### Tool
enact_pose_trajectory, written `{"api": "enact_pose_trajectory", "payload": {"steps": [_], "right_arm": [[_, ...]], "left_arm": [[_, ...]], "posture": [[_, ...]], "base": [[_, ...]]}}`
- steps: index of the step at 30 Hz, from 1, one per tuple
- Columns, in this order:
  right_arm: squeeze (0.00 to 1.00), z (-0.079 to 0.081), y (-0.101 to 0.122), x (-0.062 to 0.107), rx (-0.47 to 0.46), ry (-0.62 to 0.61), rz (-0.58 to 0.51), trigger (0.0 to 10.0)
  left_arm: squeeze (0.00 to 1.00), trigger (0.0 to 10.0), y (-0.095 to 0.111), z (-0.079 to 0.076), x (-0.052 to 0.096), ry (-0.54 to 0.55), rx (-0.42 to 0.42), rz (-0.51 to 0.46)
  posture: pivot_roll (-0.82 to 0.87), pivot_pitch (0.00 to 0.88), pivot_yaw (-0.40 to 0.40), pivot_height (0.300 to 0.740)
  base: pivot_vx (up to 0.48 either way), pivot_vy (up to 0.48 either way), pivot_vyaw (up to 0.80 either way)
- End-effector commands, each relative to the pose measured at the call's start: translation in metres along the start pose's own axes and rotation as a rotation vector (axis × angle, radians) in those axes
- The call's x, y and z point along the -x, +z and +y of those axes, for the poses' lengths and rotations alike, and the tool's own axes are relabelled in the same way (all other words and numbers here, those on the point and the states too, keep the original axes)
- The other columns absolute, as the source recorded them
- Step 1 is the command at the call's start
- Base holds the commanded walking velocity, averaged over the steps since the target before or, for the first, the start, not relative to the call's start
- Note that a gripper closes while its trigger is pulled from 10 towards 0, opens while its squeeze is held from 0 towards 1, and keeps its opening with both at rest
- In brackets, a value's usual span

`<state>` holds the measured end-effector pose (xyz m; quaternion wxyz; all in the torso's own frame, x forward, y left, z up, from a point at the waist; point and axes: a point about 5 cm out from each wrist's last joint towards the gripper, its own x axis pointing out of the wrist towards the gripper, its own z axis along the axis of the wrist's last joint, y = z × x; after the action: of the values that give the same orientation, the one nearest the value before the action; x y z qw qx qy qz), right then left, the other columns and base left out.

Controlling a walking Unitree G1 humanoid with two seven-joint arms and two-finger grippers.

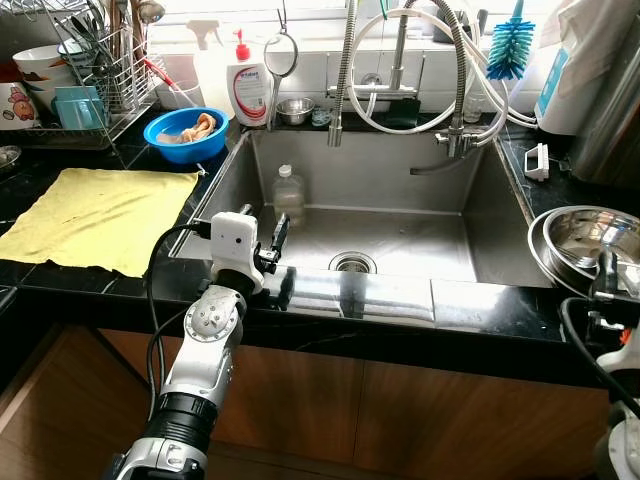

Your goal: Kitchen organization

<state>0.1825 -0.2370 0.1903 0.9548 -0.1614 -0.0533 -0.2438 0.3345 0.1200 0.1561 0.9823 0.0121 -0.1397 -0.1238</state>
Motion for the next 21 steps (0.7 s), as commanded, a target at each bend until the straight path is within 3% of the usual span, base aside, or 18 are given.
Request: {"api": "enact_pose_trajectory", "payload": {"steps": [1,21], "right_arm": [[0.0,-0.002,0.003,0.002,0.005,-0.018,-0.002,10.0],[0.0,0.002,-0.011,-0.002,-0.001,-0.036,0.098,10.0]], "left_arm": [[0.0,10.0,-0.005,0.002,0.003,0.004,-0.013,0.022],[0.0,10.0,-0.005,0.006,0.001,0.009,-0.02,0.027]], "posture": [[-0.1,0.0,0.05,0.74],[-0.1,0.0,0.052,0.74]], "base": [[0.0,0.0,0.0],[0.0,0.0,0.0]]}}
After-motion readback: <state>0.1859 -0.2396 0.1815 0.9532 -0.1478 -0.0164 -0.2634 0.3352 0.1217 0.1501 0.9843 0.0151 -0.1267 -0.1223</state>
